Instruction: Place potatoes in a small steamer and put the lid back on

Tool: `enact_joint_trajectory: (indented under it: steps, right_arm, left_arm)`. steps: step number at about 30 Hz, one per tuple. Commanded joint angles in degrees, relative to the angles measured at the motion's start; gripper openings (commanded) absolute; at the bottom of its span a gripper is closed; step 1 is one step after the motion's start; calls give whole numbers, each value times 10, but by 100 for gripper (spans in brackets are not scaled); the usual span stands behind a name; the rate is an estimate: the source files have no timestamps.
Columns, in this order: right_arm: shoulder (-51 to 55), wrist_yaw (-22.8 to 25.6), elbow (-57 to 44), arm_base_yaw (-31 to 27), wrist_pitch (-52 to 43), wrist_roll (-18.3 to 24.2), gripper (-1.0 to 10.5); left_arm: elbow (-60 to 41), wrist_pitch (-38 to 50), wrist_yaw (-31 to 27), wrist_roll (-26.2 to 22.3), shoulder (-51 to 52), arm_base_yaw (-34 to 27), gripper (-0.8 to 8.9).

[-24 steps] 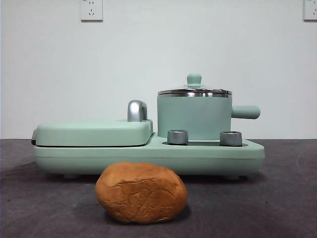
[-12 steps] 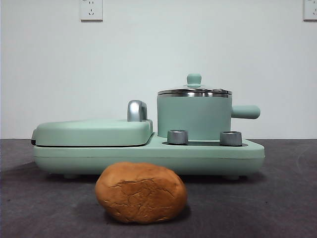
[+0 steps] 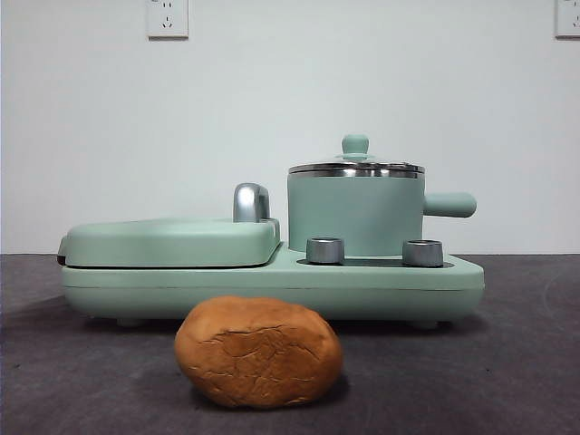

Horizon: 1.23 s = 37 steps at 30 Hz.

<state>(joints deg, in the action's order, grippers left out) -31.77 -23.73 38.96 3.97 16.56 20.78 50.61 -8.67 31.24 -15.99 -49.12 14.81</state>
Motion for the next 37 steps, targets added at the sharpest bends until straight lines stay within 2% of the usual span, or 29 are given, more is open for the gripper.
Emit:
enact_joint_trajectory:
  steps: [1,4,8,21,28,37]
  right_arm:
    - [-3,2,9,1,-2,2,296]
    - [-3,2,9,1,-2,2,296]
    - [-3,2,9,1,-2,2,296]
    - [-4,2,9,1,-2,3,296]
    - [-3,2,9,1,-2,3,296]
    - [-3,2,9,1,-2,3,296]
  left_arm:
    - [13,53,-16,39,-42,21,285]
    - [28,98,-49,50,-97,51,285]
    - [74,114,-77,52,-186,89,285]
    - [288,132,-77,52,-454,158,285]
    - [361,147,-77,52,-544,181,285]
    - [377,165,-82,52,-607,190,281]
